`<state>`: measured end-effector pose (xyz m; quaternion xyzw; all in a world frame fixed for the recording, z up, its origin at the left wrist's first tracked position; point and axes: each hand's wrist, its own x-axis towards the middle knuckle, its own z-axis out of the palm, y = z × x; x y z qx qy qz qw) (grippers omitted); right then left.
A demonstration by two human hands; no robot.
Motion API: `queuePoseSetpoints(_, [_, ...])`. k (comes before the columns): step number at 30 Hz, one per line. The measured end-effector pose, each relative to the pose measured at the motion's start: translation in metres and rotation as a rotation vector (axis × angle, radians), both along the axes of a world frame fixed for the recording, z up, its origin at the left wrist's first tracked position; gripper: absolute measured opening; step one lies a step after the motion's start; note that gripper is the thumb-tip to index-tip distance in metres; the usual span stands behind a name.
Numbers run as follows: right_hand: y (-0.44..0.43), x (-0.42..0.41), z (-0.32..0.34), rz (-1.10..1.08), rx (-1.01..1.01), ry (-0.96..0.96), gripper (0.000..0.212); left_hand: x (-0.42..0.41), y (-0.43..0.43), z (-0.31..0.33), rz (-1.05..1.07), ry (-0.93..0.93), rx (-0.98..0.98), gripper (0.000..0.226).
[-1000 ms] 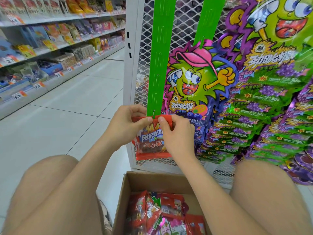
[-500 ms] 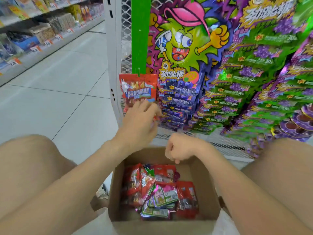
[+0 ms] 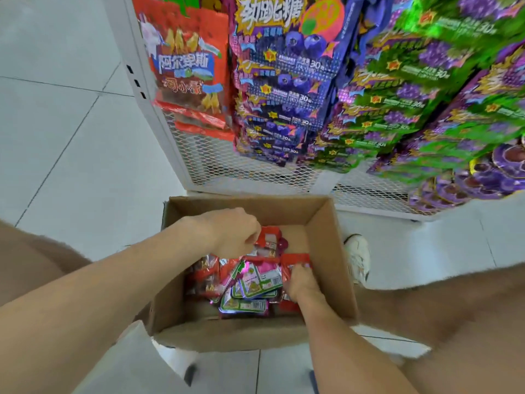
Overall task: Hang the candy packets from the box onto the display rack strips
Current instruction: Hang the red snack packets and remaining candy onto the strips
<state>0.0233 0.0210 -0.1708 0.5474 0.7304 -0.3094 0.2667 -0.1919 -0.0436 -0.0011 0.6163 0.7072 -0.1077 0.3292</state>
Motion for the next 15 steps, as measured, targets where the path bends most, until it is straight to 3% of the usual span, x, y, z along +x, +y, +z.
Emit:
queuePoseSetpoints(4, [0.012,-0.005,0.012,-0.005,0.061,0.044,0.017,-0.005,0.005,-0.005,0.029,-0.016,-0.004,0.023])
queuePoseSetpoints(7, [0.027,-0.020,0.040,-0.184,0.158,0.202,0.012,-0.008,0.007,0.001,0.056,-0.035,0.019,0.025])
queuePoseSetpoints(11, [0.043,-0.048,0.092,-0.316,0.237,0.549,0.032,-0.017,0.007,0.020,0.161,-0.079,0.088,0.034])
queuePoseSetpoints(14, [0.046,-0.068,0.148,-0.342,0.083,0.845,0.036,-0.027,0.003,0.044,0.362,-0.186,0.181,0.066])
queuePoseSetpoints(15, [0.045,-0.071,0.165,-0.358,0.021,0.925,0.033,-0.031,0.001,0.055,0.443,-0.247,0.245,0.063])
